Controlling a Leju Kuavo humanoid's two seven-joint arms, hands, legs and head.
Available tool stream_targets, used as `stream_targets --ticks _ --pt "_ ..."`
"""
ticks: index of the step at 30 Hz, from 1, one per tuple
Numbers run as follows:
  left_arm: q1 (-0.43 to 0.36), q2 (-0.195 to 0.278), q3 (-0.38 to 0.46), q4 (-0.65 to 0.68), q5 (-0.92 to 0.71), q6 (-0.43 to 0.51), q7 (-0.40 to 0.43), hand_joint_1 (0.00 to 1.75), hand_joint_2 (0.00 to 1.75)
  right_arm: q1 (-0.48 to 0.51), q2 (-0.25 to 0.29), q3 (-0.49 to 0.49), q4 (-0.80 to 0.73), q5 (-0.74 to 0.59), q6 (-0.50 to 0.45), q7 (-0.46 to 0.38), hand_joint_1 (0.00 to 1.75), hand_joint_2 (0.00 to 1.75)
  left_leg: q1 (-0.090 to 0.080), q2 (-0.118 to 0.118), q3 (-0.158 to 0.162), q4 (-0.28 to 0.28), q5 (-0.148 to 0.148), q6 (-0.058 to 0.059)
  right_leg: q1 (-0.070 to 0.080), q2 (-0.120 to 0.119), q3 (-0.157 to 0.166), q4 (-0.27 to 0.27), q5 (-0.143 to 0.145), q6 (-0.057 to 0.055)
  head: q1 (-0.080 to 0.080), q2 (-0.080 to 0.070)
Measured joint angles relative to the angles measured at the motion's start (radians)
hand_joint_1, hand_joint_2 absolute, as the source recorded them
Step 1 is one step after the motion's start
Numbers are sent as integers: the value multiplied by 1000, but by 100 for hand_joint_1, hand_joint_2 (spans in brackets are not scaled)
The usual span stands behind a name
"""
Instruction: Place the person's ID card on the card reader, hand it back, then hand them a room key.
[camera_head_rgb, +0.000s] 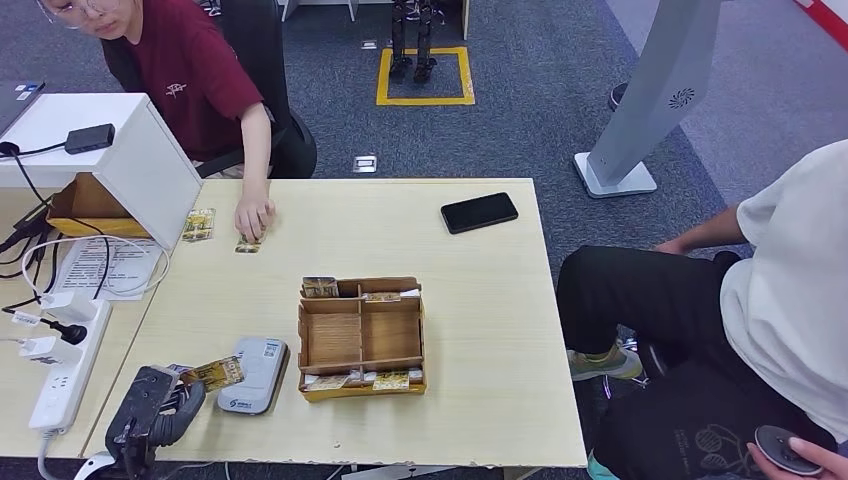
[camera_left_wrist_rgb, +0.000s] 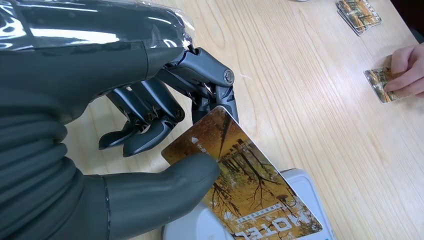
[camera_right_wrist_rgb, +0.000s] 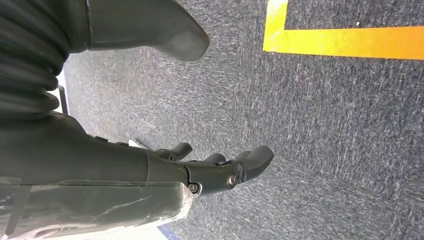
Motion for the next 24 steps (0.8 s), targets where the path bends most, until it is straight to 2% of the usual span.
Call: stream_targets --ticks 4,11,24 --pt "0 0 0 0 2 -7 0 175 175 0 0 0 0 0 0 -2 0 175 0 0 0 0 0 0 0 0 0 0 0 0 0 0" --pt "23 18 0 -10 63 -80 -8 175 175 0 0 -2 0 5 4 -18 0 175 0 0 0 0 0 0 0 0 0 0 0 0 0 0" --pt "35 25 0 -17 68 -87 -11 175 175 -1 0 -3 0 7 5 -18 0 175 0 0 0 0 0 0 0 0 0 0 0 0 0 0"
